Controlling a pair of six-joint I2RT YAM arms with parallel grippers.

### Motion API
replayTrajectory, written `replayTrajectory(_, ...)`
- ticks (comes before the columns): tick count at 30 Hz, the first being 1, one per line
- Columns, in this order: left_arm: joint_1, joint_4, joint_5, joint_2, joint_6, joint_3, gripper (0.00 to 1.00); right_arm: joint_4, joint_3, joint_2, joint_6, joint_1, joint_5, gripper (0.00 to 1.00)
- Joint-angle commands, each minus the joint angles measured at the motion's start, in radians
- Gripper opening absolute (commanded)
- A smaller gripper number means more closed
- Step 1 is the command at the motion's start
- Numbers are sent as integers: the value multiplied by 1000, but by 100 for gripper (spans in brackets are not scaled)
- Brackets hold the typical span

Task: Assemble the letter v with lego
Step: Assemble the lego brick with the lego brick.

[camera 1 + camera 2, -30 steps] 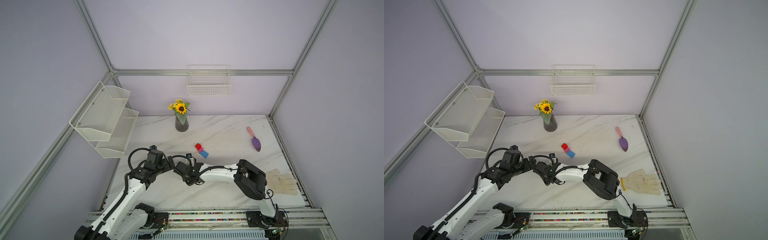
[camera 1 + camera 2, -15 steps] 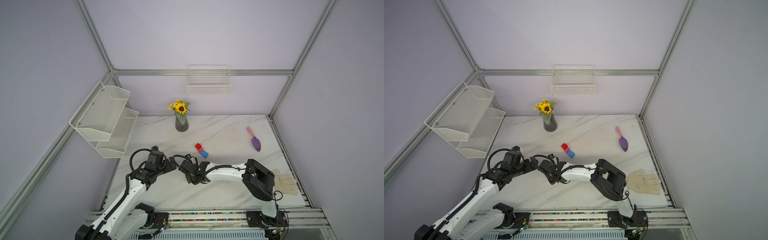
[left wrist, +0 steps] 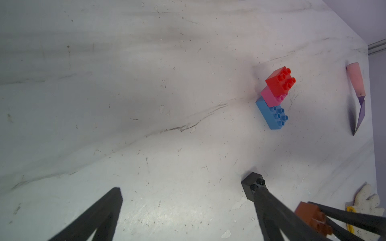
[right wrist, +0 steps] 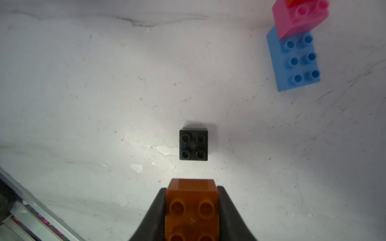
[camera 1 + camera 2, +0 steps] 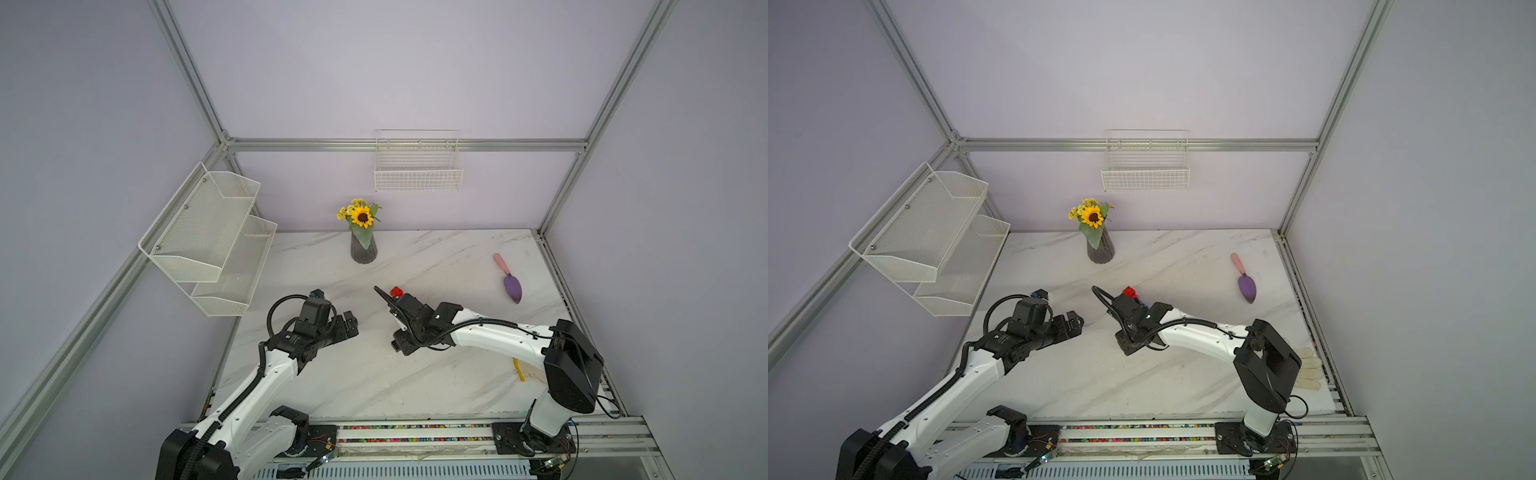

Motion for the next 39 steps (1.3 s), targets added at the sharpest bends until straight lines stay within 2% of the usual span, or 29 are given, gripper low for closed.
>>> replayTrajectory(1,-4,61,61,-7,35,10,100,-25,7,24,-36,0,-6,23)
replayTrajectory(8,-5,136,162,-54,-11,-83,100,-36,45,82,-65,-19,-13,23)
replayTrajectory(16,-5,159,172,-88,-20,-143,100,-10,68,113,-65,-27,-4,23)
replayTrajectory(39,-5,182,185,-62,-17,-166,100,64,15,150,12,-27,-64,22)
